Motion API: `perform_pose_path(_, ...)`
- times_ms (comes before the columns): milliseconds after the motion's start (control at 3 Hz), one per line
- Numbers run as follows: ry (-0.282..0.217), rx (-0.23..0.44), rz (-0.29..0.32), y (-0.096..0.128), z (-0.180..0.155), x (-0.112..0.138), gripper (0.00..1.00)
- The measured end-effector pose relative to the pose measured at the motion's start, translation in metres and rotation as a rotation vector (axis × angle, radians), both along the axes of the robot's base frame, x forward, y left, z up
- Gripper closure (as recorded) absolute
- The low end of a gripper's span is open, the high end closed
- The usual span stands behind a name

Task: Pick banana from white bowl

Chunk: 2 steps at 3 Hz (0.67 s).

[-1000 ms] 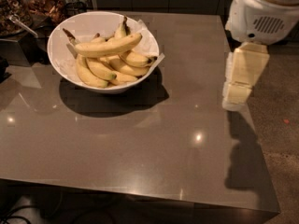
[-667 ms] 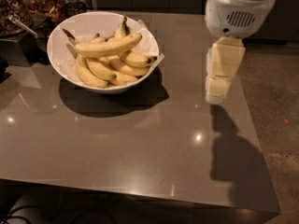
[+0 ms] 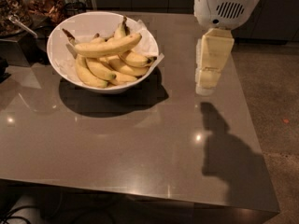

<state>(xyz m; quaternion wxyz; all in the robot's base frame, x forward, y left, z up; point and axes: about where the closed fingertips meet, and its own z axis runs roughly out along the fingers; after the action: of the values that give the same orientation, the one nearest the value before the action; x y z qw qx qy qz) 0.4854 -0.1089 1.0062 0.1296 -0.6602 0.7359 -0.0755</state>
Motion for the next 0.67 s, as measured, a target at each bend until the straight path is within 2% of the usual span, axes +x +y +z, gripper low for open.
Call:
perform_pose_path(333,-0.036,-0.002,0.041,0.028,0.01,0.024,0.0)
perform_pose_path(667,-0.076,-0.023,0.117,0.07,0.024,0.058,0.0)
